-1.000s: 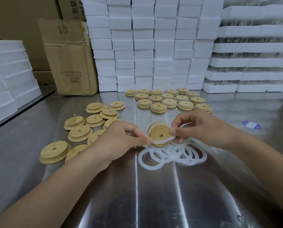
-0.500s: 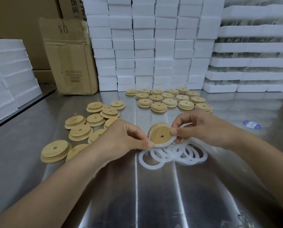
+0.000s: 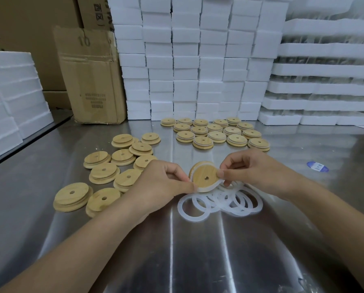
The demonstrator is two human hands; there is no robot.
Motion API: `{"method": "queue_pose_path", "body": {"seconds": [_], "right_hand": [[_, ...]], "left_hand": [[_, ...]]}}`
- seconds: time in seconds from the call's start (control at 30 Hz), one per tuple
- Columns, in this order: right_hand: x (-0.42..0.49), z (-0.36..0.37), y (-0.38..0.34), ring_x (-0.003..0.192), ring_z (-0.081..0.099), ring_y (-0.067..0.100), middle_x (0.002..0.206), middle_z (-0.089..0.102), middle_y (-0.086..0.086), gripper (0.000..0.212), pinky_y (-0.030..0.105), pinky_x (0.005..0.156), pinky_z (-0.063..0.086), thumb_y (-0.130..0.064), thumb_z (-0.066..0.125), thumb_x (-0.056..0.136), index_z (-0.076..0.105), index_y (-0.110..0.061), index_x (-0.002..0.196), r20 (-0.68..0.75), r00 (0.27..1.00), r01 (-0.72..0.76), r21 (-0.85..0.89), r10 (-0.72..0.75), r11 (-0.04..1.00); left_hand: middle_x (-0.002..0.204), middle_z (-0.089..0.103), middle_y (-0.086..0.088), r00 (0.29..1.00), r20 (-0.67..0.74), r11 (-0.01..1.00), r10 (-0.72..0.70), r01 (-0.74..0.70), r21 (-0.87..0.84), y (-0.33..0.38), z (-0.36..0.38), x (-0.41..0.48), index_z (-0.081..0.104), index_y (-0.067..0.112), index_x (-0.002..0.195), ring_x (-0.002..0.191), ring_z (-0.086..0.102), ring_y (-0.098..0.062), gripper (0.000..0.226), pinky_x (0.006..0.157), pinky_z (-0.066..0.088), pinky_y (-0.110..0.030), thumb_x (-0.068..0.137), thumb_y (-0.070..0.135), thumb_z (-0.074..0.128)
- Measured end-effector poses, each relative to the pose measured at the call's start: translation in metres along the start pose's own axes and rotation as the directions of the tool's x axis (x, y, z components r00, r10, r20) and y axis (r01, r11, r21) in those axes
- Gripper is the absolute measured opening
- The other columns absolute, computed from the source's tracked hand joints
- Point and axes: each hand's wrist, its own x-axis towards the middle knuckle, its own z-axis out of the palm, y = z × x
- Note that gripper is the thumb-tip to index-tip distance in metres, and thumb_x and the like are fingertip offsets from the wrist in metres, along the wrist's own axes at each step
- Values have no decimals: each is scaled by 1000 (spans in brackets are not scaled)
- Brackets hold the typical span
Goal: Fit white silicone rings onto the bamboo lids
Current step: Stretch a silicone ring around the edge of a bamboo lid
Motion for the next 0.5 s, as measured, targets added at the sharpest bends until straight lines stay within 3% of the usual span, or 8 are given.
{"method": "queue_pose_path", "body": {"seconds": [0.1, 0.2, 0.27, 0.37, 0.5], "right_hand": [[1, 2, 0, 80, 74, 21, 87, 79, 15, 13, 27, 82, 58, -21, 82, 92, 79, -9, 88, -6, 1000, 10, 12, -10, 1000], [3, 8, 0, 83, 76, 23, 88, 80, 13, 12, 30, 83, 59, -18, 81, 92, 77, -8, 88, -41, 998, 50, 4, -50, 999], [4, 12, 0, 83, 75, 20, 88, 79, 10, 11, 27, 81, 58, -18, 81, 92, 76, -9, 89, -60, 995, 78, 3, -77, 997], [3, 17, -2, 80, 72, 16, 87, 78, 10, 12, 26, 77, 57, -19, 80, 93, 75, -10, 88, -89, 987, 134, -32, -136, 990], [4, 19, -6, 78, 71, 12, 87, 77, 10, 12, 22, 75, 56, -16, 77, 95, 75, -5, 90, -173, 969, 180, 17, -175, 983]], "left_hand": [[78, 82, -4, 1000, -17, 999, 21, -21, 51, 1, 0, 1, 74, 15, 82, 75, 79, -22, 22, 70, 59, -25, 75, 12, 95], [89, 83, -1, 996, 80, 996, 42, -48, 69, 3, -3, 2, 71, 26, 107, 91, 79, -26, 38, 91, 60, -37, 79, 11, 92], [96, 83, 1, 987, 150, 996, 61, -71, 62, 3, -5, 2, 80, 30, 110, 97, 79, -18, 35, 95, 60, -32, 84, 10, 89], [99, 84, 2, 987, 153, 998, 57, -56, -11, 3, -5, 1, 86, 25, 104, 99, 80, -12, 17, 90, 59, -17, 89, 18, 87], [101, 84, -2, 992, 100, 990, 72, -59, -125, 3, -3, 0, 85, 22, 110, 100, 81, -17, 22, 88, 56, -18, 88, 24, 88]]}}
